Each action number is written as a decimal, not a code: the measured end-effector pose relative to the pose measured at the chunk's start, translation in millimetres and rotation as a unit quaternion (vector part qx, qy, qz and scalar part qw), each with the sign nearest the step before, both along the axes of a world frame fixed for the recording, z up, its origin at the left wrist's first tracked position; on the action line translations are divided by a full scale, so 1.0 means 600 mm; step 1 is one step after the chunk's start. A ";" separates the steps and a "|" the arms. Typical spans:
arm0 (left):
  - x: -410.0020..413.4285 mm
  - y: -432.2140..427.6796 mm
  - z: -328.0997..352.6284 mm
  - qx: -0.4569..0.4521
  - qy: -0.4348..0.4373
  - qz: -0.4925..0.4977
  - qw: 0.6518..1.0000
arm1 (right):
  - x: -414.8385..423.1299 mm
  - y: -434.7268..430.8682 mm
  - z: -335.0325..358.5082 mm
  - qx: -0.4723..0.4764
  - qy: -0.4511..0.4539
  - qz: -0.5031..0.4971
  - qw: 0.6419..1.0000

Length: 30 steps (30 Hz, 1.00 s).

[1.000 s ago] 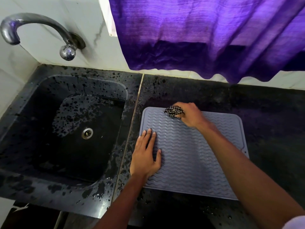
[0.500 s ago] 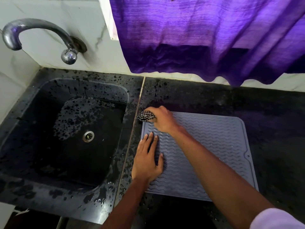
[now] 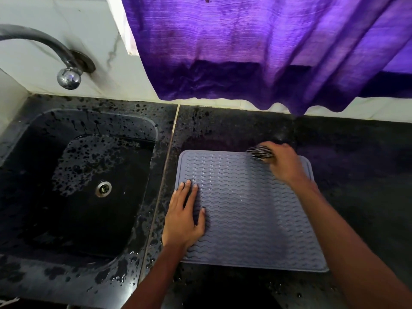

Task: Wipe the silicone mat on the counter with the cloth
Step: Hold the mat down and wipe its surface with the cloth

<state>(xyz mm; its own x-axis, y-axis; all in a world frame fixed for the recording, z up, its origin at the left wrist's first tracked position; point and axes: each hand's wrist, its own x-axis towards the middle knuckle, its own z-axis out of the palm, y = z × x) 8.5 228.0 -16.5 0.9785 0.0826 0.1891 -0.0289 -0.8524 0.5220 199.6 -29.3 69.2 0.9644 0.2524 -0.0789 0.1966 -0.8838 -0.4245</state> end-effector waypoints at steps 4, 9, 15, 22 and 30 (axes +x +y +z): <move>0.000 0.000 0.002 0.001 -0.005 -0.002 1.000 | 0.005 -0.104 0.001 0.009 0.012 -0.040 0.999; 0.000 0.000 -0.001 0.007 -0.003 -0.002 1.000 | 0.004 -0.126 -0.025 0.005 -0.004 -0.032 0.999; -0.002 0.000 0.000 0.005 -0.011 -0.001 1.000 | 0.003 -0.090 -0.028 0.008 0.013 -0.021 1.000; -0.001 0.000 -0.001 0.008 -0.006 0.000 1.000 | 0.001 0.005 -0.015 0.044 0.040 0.039 0.997; -0.002 0.001 0.001 0.010 0.006 0.004 1.000 | 0.005 0.122 -0.041 0.062 0.058 0.094 0.992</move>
